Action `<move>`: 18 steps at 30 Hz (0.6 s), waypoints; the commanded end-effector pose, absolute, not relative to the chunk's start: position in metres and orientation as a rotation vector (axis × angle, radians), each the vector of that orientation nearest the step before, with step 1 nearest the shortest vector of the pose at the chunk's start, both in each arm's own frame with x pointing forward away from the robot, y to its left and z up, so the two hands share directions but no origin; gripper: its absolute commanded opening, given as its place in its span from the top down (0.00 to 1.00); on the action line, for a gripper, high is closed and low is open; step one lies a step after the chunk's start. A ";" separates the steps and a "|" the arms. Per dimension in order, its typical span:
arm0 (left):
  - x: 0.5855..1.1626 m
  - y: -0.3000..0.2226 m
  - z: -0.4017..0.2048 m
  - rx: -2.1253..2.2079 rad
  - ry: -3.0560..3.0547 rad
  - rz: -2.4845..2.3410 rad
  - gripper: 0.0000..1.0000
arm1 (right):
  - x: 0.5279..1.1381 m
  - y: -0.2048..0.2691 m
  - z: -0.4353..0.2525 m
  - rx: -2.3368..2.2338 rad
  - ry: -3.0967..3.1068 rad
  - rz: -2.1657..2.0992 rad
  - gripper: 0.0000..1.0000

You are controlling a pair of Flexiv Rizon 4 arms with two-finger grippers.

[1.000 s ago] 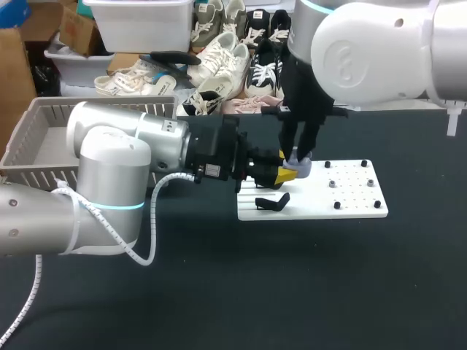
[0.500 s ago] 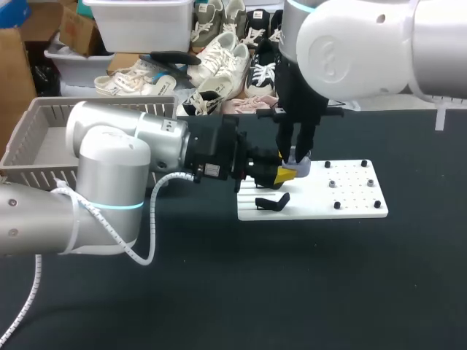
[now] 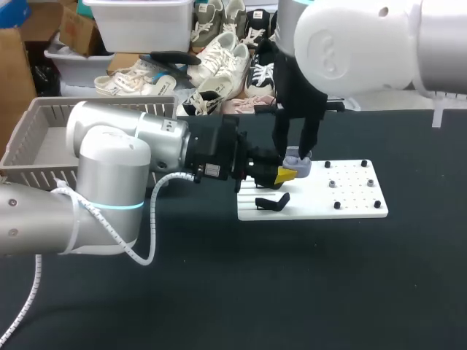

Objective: Pick up each earbud case from the left stands, insert the matching earbuds, close the lid, and place the case in the box.

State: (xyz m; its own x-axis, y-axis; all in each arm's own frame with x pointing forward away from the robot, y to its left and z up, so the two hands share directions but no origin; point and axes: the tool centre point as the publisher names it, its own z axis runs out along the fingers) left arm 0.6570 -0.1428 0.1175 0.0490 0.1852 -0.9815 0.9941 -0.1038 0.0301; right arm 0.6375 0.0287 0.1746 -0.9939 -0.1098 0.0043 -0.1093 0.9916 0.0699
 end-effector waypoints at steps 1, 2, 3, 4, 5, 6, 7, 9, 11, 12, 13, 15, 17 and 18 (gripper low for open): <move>0.658 -0.143 0.117 1.442 1.267 -1.158 1.00 | 0.634 0.024 0.177 0.172 -3.153 -0.137 0.69; 0.658 -0.143 0.117 1.442 1.267 -1.158 1.00 | 0.634 0.023 0.180 0.171 -3.165 -0.150 0.69; 0.658 -0.143 0.117 1.442 1.267 -1.158 1.00 | 0.633 0.022 0.183 0.162 -3.178 -0.149 0.69; 0.658 -0.143 0.117 1.442 1.267 -1.158 1.00 | 0.634 0.020 0.186 0.154 -3.186 -0.147 0.67; 0.658 -0.143 0.117 1.442 1.267 -1.158 1.00 | 0.634 0.019 0.188 0.142 -3.198 -0.153 0.65; 0.658 -0.143 0.117 1.442 1.267 -1.158 1.00 | 0.634 0.017 0.190 0.124 -3.210 -0.156 0.62; 0.658 -0.143 0.117 1.442 1.267 -1.158 1.00 | 0.635 0.015 0.192 0.105 -3.219 -0.153 0.57; 0.658 -0.143 0.117 1.442 1.267 -1.158 1.00 | 0.640 0.011 0.192 0.056 -3.232 -0.151 0.51; 0.658 -0.143 0.117 1.442 1.267 -1.158 1.00 | 0.646 0.005 0.192 -0.008 -3.248 -0.127 0.37; 0.658 -0.143 0.117 1.442 1.267 -1.158 1.00 | 0.650 0.003 0.192 -0.030 -3.251 -0.119 0.22; 0.658 -0.143 0.117 1.442 1.267 -1.158 1.00 | 0.653 0.001 0.192 -0.054 -3.257 -0.108 0.12; 0.658 -0.143 0.117 1.442 1.267 -1.158 1.00 | 0.661 -0.004 0.190 -0.103 -3.263 -0.074 0.06; 0.658 -0.143 0.117 1.442 1.267 -1.158 1.00 | 0.670 -0.009 0.189 -0.135 -3.259 -0.081 0.00; 0.658 -0.143 0.117 1.442 1.267 -1.158 1.00 | 0.674 -0.011 0.187 -0.151 -3.259 -0.068 0.00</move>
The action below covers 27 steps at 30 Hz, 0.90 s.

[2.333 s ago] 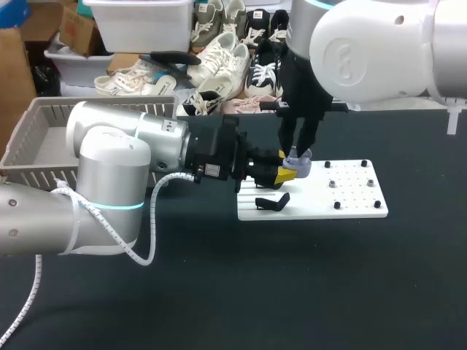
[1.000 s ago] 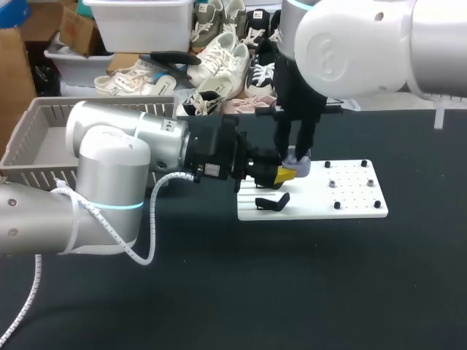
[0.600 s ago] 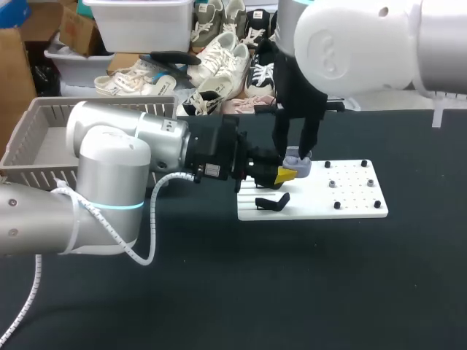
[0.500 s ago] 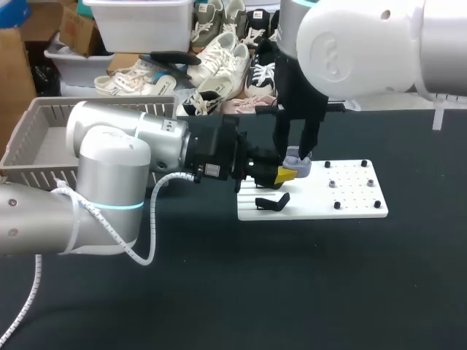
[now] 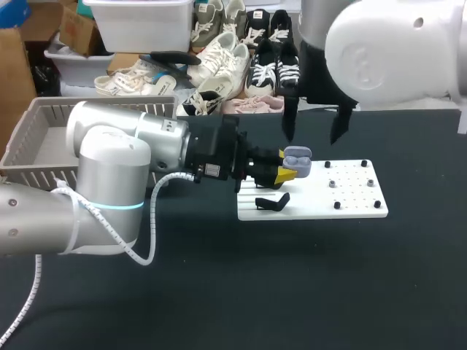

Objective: Pick up each earbud case from the left stands, insert the matching earbuds, close the lid, and place the case in the box.

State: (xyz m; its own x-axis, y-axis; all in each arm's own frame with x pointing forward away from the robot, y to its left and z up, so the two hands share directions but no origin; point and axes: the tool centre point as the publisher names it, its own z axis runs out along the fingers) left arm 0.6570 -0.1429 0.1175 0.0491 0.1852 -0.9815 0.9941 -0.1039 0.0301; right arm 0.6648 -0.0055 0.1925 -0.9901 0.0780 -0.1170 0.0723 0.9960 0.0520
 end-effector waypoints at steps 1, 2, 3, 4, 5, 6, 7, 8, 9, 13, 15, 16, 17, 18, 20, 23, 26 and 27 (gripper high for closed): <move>0.658 -0.143 0.117 1.442 1.267 -1.158 1.00 | 0.678 -0.014 0.186 0.153 3.021 0.068 0.00; 0.658 -0.143 0.117 1.442 1.267 -1.158 1.00 | 0.682 -0.016 0.185 0.161 3.022 0.072 0.00; 0.658 -0.143 0.117 1.442 1.267 -1.158 1.00 | 0.686 -0.018 0.184 0.171 3.023 0.068 0.00; 0.658 -0.143 0.117 1.442 1.267 -1.158 1.00 | 0.690 -0.020 0.182 0.183 3.026 0.067 0.00; 0.658 -0.143 0.117 1.442 1.267 -1.158 1.00 | 0.693 -0.022 0.180 0.188 3.029 0.073 0.00; 0.658 -0.143 0.117 1.442 1.267 -1.158 1.00 | 0.697 -0.024 0.178 0.201 3.033 0.067 0.00; 0.658 -0.143 0.117 1.442 1.267 -1.158 1.00 | 0.700 -0.025 0.176 0.211 3.037 0.059 0.00; 0.658 -0.143 0.117 1.442 1.267 -1.158 1.00 | 0.703 -0.027 0.173 0.216 3.041 0.061 0.00; 0.658 -0.143 0.117 1.442 1.267 -1.158 1.00 | 0.705 -0.029 0.171 0.226 3.045 0.060 0.00; 0.658 -0.143 0.117 1.442 1.267 -1.158 1.00 | 0.712 -0.034 0.161 0.254 3.063 0.058 0.00; 0.658 -0.143 0.117 1.442 1.267 -1.158 1.00 | 0.714 -0.035 0.158 0.260 3.070 0.076 0.00; 0.658 -0.143 0.117 1.442 1.267 -1.158 1.00 | 0.714 -0.034 0.157 0.260 3.072 0.079 0.00; 0.658 -0.143 0.117 1.442 1.267 -1.158 1.00 | 0.714 -0.034 0.155 0.260 3.076 0.078 0.00; 0.658 -0.143 0.117 1.442 1.267 -1.158 1.00 | 0.713 -0.033 0.154 0.257 3.083 0.085 0.00; 0.658 -0.143 0.117 1.442 1.267 -1.158 1.00 | 0.711 -0.031 0.152 0.252 3.091 0.083 0.00; 0.658 -0.143 0.117 1.442 1.267 -1.158 1.00 | 0.706 -0.030 0.149 0.246 3.104 0.091 0.00; 0.658 -0.143 0.117 1.442 1.267 -1.158 1.00 | 0.698 -0.028 0.148 0.242 3.112 0.104 0.00; 0.658 -0.143 0.117 1.442 1.267 -1.158 1.00 | 0.695 -0.027 0.147 0.241 3.114 0.104 0.00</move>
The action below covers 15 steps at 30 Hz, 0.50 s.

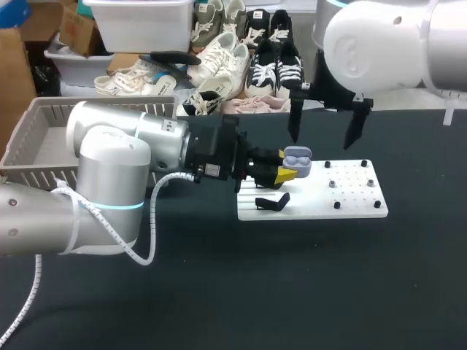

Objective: Pick up each earbud case from the left stands, insert the matching earbuds, close the lid, and place the case in the box.

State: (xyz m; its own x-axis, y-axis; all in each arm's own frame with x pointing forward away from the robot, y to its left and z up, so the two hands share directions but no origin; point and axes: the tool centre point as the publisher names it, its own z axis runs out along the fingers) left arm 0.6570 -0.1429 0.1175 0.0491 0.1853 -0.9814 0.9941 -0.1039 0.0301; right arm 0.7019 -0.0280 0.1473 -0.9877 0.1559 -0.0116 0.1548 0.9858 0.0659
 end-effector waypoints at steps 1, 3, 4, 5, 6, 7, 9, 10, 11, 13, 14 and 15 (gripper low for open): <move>0.658 -0.143 0.117 1.442 1.267 -1.158 1.00 | 0.692 -0.027 0.147 0.240 3.120 0.108 0.00; 0.658 -0.143 0.117 1.442 1.267 -1.158 1.00 | 0.686 -0.027 0.146 0.240 3.125 0.113 0.00; 0.658 -0.143 0.117 1.442 1.267 -1.158 1.00 | 0.684 -0.027 0.146 0.242 3.126 0.113 0.00; 0.658 -0.143 0.117 1.442 1.267 -1.158 1.00 | 0.680 -0.028 0.146 0.244 3.127 0.115 0.00; 0.658 -0.143 0.117 1.442 1.267 -1.158 1.00 | 0.679 -0.028 0.146 0.245 3.128 0.116 0.00; 0.658 -0.143 0.117 1.442 1.267 -1.158 1.00 | 0.675 -0.028 0.147 0.250 3.128 0.116 0.00; 0.658 -0.143 0.117 1.442 1.267 -1.158 1.00 | 0.669 -0.029 0.149 0.255 3.126 0.114 0.00; 0.658 -0.143 0.117 1.442 1.267 -1.158 1.00 | 0.667 -0.029 0.150 0.258 3.124 0.114 0.00; 0.658 -0.143 0.117 1.442 1.267 -1.158 1.00 | 0.664 -0.029 0.152 0.260 3.123 0.115 0.00; 0.658 -0.143 0.117 1.442 1.267 -1.158 1.00 | 0.659 -0.028 0.153 0.262 3.121 0.118 0.00; 0.658 -0.143 0.117 1.442 1.267 -1.158 1.00 | 0.656 -0.028 0.154 0.263 3.119 0.121 0.00; 0.658 -0.143 0.117 1.442 1.267 -1.158 1.00 | 0.654 -0.027 0.154 0.263 3.119 0.124 0.00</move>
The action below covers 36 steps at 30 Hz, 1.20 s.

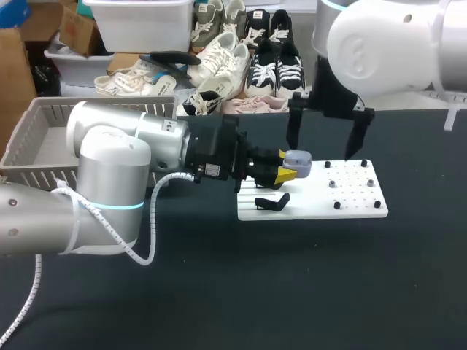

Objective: Pick up each earbud case from the left stands, insert the matching earbuds, close the lid, and place the case in the box.

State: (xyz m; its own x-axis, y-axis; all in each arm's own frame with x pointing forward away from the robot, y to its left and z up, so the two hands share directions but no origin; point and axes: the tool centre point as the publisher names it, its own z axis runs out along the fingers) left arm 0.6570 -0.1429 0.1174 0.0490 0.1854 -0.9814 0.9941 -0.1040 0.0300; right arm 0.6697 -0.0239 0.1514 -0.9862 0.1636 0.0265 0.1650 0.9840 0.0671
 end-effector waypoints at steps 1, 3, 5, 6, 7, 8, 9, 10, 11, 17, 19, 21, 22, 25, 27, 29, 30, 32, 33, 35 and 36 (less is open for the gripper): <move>0.658 -0.143 0.117 1.442 1.267 -1.158 1.00 | 0.652 -0.027 0.154 -0.265 -3.137 -0.125 0.00; 0.658 -0.143 0.117 1.442 1.267 -1.158 1.00 | 0.650 -0.027 0.154 -0.280 -3.146 -0.116 0.00; 0.658 -0.143 0.117 1.442 1.267 -1.158 1.00 | 0.649 -0.029 0.156 -0.302 -3.165 -0.112 0.00; 0.658 -0.143 0.117 1.442 1.267 -1.158 1.00 | 0.648 -0.031 0.158 -0.318 -3.182 -0.119 0.00; 0.658 -0.143 0.117 1.442 1.267 -1.158 1.00 | 0.647 -0.033 0.160 -0.331 -3.196 -0.119 0.00; 0.658 -0.143 0.117 1.442 1.267 -1.158 1.00 | 0.646 -0.034 0.163 -0.340 -3.210 -0.122 0.00; 0.658 -0.143 0.117 1.442 1.267 -1.158 1.00 | 0.644 -0.036 0.164 -0.351 -3.229 -0.114 0.00; 0.658 -0.143 0.117 1.442 1.267 -1.158 1.00 | 0.643 -0.038 0.166 -0.357 -3.241 -0.110 0.00; 0.658 -0.143 0.117 1.442 1.267 -1.158 1.00 | 0.641 -0.040 0.167 -0.360 -3.253 -0.107 0.00; 0.658 -0.140 0.119 1.436 1.273 -1.157 1.00 | 0.627 -0.051 0.171 -0.318 -3.340 -0.079 0.00; 0.659 -0.130 0.122 1.422 1.292 -1.145 1.00 | 0.622 -0.054 0.171 -0.314 -3.363 -0.078 0.00; 0.660 -0.120 0.124 1.409 1.313 -1.129 1.00 | 0.618 -0.057 0.170 -0.316 -3.368 -0.081 0.00; 0.660 -0.114 0.124 1.403 1.327 -1.119 1.00 | 0.618 -0.057 0.170 -0.316 -3.368 -0.081 0.00; 0.661 -0.097 0.127 1.383 1.362 -1.083 1.00 | 0.618 -0.057 0.170 -0.316 -3.368 -0.081 0.00; 0.663 -0.086 0.129 1.365 1.386 -1.055 1.00 | 0.618 -0.057 0.170 -0.316 -3.368 -0.081 0.03; 0.664 -0.074 0.132 1.339 1.412 -1.023 1.00 | 0.618 -0.057 0.170 -0.316 -3.368 -0.081 0.02; 0.666 -0.067 0.134 1.327 1.424 -1.007 1.00 | 0.618 -0.057 0.170 -0.316 -3.368 -0.081 0.01; 0.669 -0.055 0.137 1.310 1.446 -0.964 1.00 | 0.618 -0.057 0.170 -0.316 -3.368 -0.081 0.00; 0.671 -0.048 0.140 1.298 1.457 -0.943 1.00 | 0.618 -0.057 0.170 -0.316 -3.368 -0.081 0.00; 0.675 -0.035 0.144 1.275 1.478 -0.899 1.00 | 0.618 -0.057 0.170 -0.316 -3.368 -0.081 0.00; 0.677 -0.028 0.147 1.263 1.488 -0.874 1.00 | 0.618 -0.057 0.170 -0.316 -3.368 -0.081 0.00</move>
State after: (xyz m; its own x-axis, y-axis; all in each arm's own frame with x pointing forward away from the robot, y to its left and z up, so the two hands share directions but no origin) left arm 0.6906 -0.0515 0.1337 -0.0032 0.2826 -0.9592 0.9944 0.1024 0.0268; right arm 0.6211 -0.0553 0.1706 -0.9597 0.1867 -0.2100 0.1764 0.9820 0.0670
